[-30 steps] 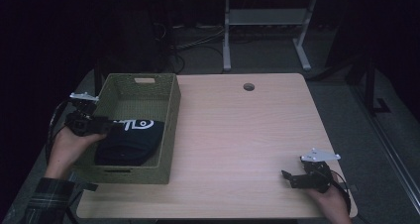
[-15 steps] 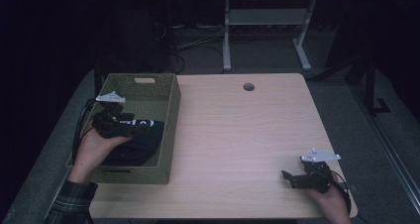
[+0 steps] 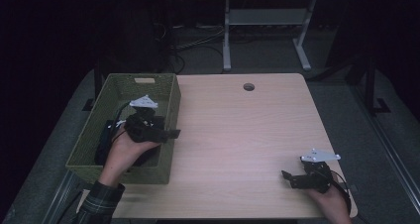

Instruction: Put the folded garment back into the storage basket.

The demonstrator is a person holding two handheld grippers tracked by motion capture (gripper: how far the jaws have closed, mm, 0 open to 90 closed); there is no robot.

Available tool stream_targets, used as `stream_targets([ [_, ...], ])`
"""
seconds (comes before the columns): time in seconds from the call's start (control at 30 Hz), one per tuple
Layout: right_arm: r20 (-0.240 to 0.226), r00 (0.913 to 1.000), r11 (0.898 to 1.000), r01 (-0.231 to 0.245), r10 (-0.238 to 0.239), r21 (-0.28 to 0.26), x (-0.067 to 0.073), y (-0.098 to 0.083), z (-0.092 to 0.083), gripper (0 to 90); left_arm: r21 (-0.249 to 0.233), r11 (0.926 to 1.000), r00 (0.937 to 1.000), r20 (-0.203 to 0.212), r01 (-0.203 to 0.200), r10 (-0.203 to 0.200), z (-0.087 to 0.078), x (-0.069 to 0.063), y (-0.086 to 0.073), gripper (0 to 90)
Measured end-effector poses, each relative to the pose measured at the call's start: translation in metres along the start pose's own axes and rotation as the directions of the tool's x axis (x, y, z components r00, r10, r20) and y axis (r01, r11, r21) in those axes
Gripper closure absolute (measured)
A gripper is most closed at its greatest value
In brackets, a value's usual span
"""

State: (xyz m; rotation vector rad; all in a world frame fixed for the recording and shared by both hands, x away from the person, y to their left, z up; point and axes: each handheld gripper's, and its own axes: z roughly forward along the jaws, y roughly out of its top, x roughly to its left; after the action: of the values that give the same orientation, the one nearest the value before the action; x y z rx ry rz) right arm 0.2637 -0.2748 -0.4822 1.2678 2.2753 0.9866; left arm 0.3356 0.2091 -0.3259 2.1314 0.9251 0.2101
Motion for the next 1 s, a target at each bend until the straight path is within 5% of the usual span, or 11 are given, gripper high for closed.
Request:
stream_targets([
  [0.33, -0.002, 1.0000, 1.000, 0.000, 0.000, 0.000, 0.000, 0.000, 0.000, 10.6, -0.022, 0.9989, 0.9970, 0.064, -0.042, 0.044, 0.038, -0.039, 0.004, 14.4],
  [0.6, -0.006, 1.0000, 1.000, 0.004, -0.004, 0.000, 0.000, 0.000, 0.000, 10.6, -0.008, 0.9942, 0.9935, 0.039, -0.107, 0.107, 0.070, -0.068, -0.003, 12.9],
  [1.0, -0.006, 1.0000, 1.000, 0.003, -0.003, 0.001, 0.000, 0.000, 0.000, 10.6, -0.020, 0.9912, 0.9910, 0.026, -0.131, 0.131, 0.103, -0.078, -0.028, 12.8],
])
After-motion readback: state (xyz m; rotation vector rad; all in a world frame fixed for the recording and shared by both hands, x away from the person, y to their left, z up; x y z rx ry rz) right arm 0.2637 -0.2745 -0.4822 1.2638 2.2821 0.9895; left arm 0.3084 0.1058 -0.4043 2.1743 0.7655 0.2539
